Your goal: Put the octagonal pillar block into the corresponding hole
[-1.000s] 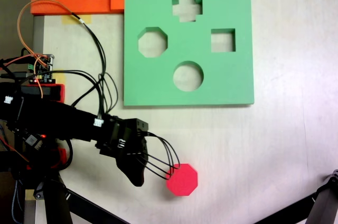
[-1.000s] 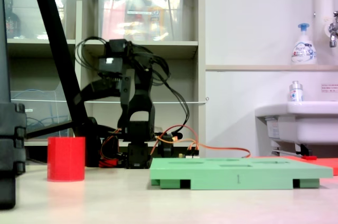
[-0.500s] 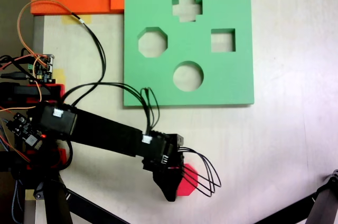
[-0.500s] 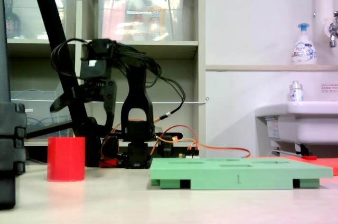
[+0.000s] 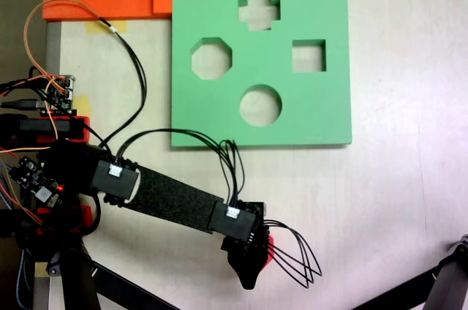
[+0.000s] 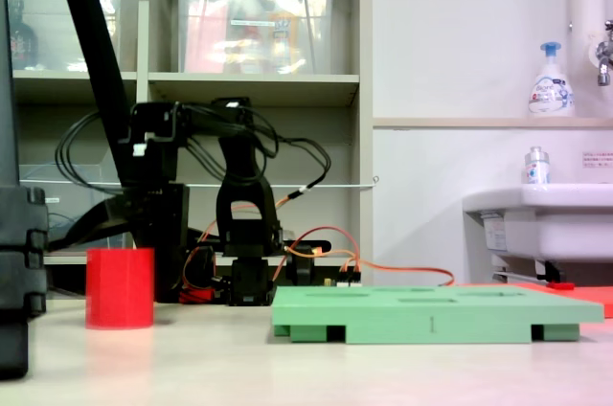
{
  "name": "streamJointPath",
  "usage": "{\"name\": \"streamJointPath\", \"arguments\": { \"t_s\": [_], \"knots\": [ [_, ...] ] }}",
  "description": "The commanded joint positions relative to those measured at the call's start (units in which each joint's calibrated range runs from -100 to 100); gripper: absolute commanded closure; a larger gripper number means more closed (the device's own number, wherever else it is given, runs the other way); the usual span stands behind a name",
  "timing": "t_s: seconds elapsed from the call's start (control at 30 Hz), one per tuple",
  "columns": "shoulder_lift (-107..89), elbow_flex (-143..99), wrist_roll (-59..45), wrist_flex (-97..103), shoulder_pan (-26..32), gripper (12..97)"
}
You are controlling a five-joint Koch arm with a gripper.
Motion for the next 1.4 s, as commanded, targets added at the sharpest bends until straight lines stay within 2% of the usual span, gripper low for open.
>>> {"name": "streamJointPath", "arguments": {
  "t_s": [0.0,0.13,0.2,0.3,0.43,0.57,0.83,1.07,1.37],
  "knots": [
    [0.7,3.8,-0.4,-1.1,-0.1,24.1],
    [2.6,3.8,-0.4,-0.9,-0.1,27.3],
    [2.6,3.8,-0.4,-1.0,-0.3,36.8],
    [2.8,3.5,-0.4,-1.6,-0.3,45.2],
    [2.2,3.1,-0.5,-5.0,-0.5,62.8],
    [-1.0,0.3,-0.4,-6.6,-0.6,69.9],
    [-5.0,-3.7,0.0,-9.1,-0.6,70.7],
    [-17.8,-3.7,2.5,-14.2,0.1,70.7],
    [-36.5,0.0,7.4,-14.2,5.4,70.7]
  ]
}}
